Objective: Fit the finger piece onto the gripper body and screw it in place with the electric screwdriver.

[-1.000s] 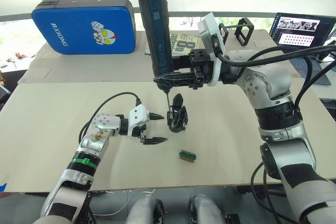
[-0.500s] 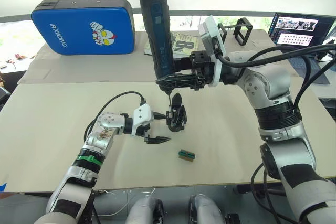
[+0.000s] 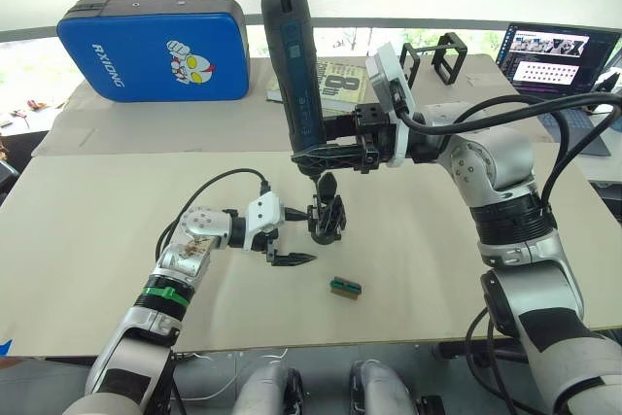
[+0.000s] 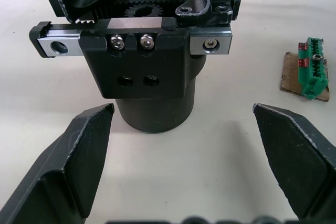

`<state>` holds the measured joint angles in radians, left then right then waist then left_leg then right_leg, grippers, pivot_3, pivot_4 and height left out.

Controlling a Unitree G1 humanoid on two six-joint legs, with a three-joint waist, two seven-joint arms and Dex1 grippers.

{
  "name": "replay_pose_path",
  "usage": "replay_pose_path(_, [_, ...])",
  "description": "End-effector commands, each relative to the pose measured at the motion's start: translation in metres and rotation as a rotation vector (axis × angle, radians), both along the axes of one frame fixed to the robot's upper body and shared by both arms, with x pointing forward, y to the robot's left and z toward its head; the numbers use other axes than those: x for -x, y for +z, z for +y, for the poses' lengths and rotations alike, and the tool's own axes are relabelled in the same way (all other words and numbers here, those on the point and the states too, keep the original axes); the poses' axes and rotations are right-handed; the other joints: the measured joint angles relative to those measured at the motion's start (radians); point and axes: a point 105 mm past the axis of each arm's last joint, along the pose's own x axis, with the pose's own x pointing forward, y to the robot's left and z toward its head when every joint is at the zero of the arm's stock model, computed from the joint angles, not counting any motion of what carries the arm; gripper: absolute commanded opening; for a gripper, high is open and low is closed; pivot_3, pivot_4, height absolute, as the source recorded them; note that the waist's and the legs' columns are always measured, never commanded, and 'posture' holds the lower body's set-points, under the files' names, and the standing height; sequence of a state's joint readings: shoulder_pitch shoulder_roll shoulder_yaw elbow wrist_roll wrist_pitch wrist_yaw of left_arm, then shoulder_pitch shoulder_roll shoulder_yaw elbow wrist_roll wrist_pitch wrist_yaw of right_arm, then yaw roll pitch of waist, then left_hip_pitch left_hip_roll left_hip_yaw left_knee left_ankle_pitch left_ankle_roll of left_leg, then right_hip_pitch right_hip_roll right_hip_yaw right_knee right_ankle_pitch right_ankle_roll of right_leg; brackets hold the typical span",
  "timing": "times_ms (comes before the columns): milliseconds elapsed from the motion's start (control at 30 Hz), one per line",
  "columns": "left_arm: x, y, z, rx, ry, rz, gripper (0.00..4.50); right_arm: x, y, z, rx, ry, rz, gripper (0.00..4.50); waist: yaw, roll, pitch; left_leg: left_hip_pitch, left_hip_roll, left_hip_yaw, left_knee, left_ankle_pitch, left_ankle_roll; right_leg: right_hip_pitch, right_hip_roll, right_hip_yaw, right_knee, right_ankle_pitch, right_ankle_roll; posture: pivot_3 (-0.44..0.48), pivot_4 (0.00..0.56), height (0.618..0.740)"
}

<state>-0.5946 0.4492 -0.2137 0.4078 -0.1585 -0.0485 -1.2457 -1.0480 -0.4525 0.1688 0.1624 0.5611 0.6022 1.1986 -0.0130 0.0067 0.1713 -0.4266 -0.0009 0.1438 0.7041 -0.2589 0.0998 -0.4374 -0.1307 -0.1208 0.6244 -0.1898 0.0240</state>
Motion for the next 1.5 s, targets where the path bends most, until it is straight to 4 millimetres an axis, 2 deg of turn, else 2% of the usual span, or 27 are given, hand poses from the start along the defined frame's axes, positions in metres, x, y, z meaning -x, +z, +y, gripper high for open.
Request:
replay_pose_path(33, [-0.0025,0.0103,-0.0016,0.005,-0.007,-0.055,4.50,0.0087,0.0204,-0.0013,-0.059,0.027,-0.083,1.94,0.000,0.000,0.000,0.000,0.000,0.000,0.000,0.000,0.000,0.000,0.000,0.000,0.000,0.000,0.000,0.000,0.150,0.740])
replay_pose_path(1500, [0.0002,0.0082,-0.0041,0.003,-0.015,-0.053,4.50,0.0080,0.0147,-0.0006,-0.055,0.028,-0.098,1.94,0.000,0.000,0.000,0.000,0.000,0.000,0.000,0.000,0.000,0.000,0.000,0.000,0.000,0.000,0.000,0.000,0.150,0.740])
